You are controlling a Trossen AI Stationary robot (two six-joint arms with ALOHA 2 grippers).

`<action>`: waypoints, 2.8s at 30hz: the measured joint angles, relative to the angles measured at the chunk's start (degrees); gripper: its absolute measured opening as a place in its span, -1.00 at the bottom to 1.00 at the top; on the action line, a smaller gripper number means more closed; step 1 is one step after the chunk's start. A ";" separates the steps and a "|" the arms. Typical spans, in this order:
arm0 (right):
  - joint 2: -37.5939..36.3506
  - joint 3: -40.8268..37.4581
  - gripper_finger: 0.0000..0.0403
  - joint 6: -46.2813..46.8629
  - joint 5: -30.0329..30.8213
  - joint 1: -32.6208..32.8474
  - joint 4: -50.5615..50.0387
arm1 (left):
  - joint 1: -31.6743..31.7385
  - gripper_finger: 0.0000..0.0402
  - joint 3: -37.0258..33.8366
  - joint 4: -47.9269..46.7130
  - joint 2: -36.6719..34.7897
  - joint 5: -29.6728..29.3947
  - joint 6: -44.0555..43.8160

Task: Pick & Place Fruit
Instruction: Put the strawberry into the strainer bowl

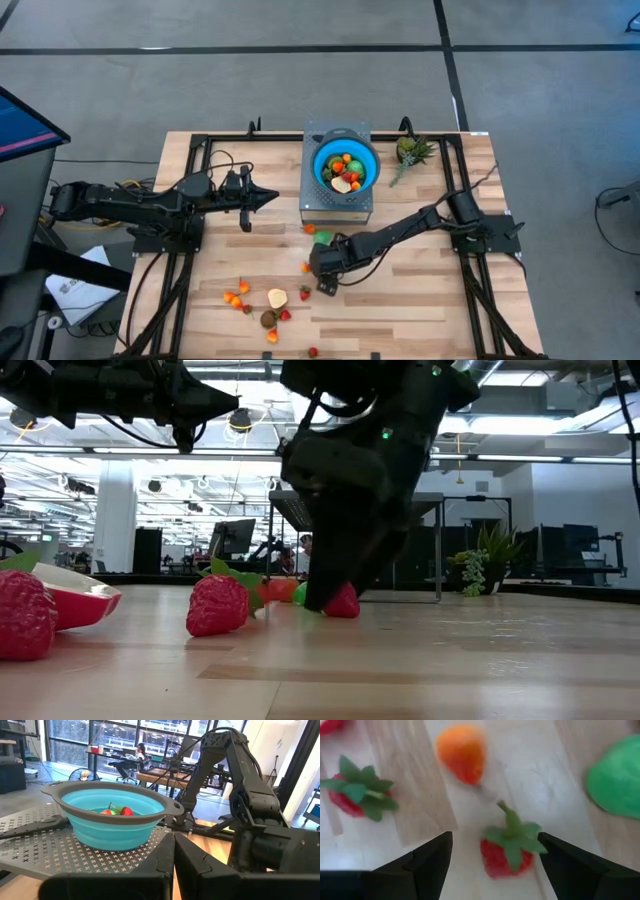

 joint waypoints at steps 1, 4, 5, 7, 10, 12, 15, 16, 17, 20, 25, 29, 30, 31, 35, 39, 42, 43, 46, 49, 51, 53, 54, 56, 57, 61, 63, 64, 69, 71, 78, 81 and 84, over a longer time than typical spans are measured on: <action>-0.11 0.05 0.42 -0.06 -0.08 0.04 -0.16 | 0.00 -0.99 0.00 0.01 0.00 0.00 0.01; -0.08 0.17 0.42 0.09 -0.56 0.04 -0.33 | 0.00 -0.99 0.00 -0.03 0.00 0.00 0.00; -0.08 0.17 0.42 0.09 -0.65 -0.01 -0.33 | 0.00 -0.99 0.00 -0.01 0.00 0.00 0.00; -0.08 0.17 0.42 0.09 -0.62 -0.01 -0.35 | 0.00 -0.99 0.00 -0.03 0.00 0.01 0.00; -0.08 0.17 0.42 0.09 -0.67 -0.01 -0.35 | 0.01 -0.99 0.00 -0.03 0.00 0.00 0.00; -0.07 0.17 0.42 0.09 -0.65 -0.01 -0.34 | 0.01 -0.99 0.00 -0.01 0.00 0.01 0.00; -0.06 0.17 0.42 0.09 -0.66 -0.01 -0.35 | 0.00 -0.99 0.00 -0.01 0.00 0.00 0.02; -0.06 0.17 0.42 0.09 -0.65 -0.01 -0.35 | 0.01 -0.99 0.00 -0.03 0.00 0.00 0.01; -0.06 0.17 0.42 0.09 -0.65 -0.01 -0.35 | 0.00 -0.99 0.00 -0.03 0.00 0.00 0.00; -0.06 0.17 0.42 0.09 -0.67 -0.01 -0.45 | 0.01 -0.99 0.00 -0.02 0.00 0.01 0.00; -0.04 0.17 0.42 0.09 -0.67 -0.01 -0.55 | 0.01 -0.99 0.00 -0.03 0.00 0.01 0.01; -0.04 0.17 0.42 0.09 -0.75 -0.01 -0.57 | 0.02 -0.99 0.00 -0.03 0.00 0.00 0.00; -0.04 0.17 0.42 0.09 -0.87 -0.01 -0.59 | 0.02 -0.99 0.00 -0.03 0.00 0.00 0.00; -0.04 0.17 0.42 0.09 -0.93 -0.01 -0.61 | 0.02 -0.99 0.00 -0.03 0.00 0.02 0.00; -0.04 0.17 0.42 0.08 -1.09 -0.01 -0.74 | 0.00 -0.99 0.00 -0.03 0.00 0.02 0.00; -0.04 0.17 0.42 0.07 -1.13 -0.01 -0.94 | 0.02 -0.99 0.00 -0.03 0.00 0.02 0.02; -0.04 0.19 0.39 0.05 -1.31 -0.01 -1.41 | 0.01 -0.99 0.00 -0.03 0.00 0.00 0.00; -0.04 0.20 0.37 0.06 -1.31 -0.03 -1.67 | 0.00 -0.99 0.00 -0.03 0.00 0.01 0.01; -0.04 0.20 0.26 0.05 -1.28 -0.03 -2.04 | 0.01 -0.99 0.00 -0.03 0.00 0.01 0.00; -0.04 0.17 0.12 0.07 -1.22 -0.07 -2.20 | 0.00 -0.99 0.00 -0.03 0.00 0.00 0.00; -0.04 0.14 0.02 0.08 -1.05 -0.07 -2.31 | 0.01 -0.99 0.00 -0.03 0.00 0.00 0.00; -0.04 0.13 -0.07 0.09 -1.02 -0.07 -2.36 | 0.00 -0.99 0.00 -0.03 0.00 0.00 0.00; -0.04 0.13 -0.11 0.09 -1.00 -0.08 -2.36 | 0.00 -0.99 0.00 -0.03 0.00 0.02 0.00; -0.04 0.13 -0.20 0.09 -0.89 -0.10 -2.40 | 0.00 -0.99 0.00 -0.03 0.00 0.00 0.00; -0.04 0.13 -0.24 0.09 -0.89 -0.10 -2.43 | 0.00 -0.99 0.00 -0.03 0.00 0.02 0.00; -0.04 0.13 -0.35 0.09 -0.92 -0.10 -2.38 | 0.00 -0.99 -0.01 -0.03 0.00 0.00 0.00; -0.04 0.13 -0.36 0.10 -0.97 -0.10 -2.34 | 0.00 -0.99 0.00 -0.05 0.00 0.02 0.00; -0.04 0.13 -0.34 0.09 -1.03 -0.10 -2.32 | 0.00 -0.99 0.00 -0.05 0.00 0.02 0.02; -0.35 0.67 -0.24 0.15 -1.99 -0.08 -2.82 | 0.00 -0.99 0.00 -0.03 0.00 0.00 0.00; -0.77 1.53 -0.25 0.14 -2.73 0.04 -3.54 | 0.00 -0.99 0.00 -0.05 0.00 0.00 0.00; -2.45 7.44 -0.39 -1.60 -2.19 -0.17 -8.03 | 0.00 -0.99 0.00 -0.05 -0.02 0.01 0.00; -3.46 11.37 -0.35 -2.92 -2.16 -0.59 -12.88 | 0.00 -0.99 0.00 -0.05 -0.02 0.01 0.00; -4.10 15.78 -0.27 -3.77 -1.55 -1.14 -16.35 | 0.01 -0.99 0.00 -0.04 -0.02 0.01 0.00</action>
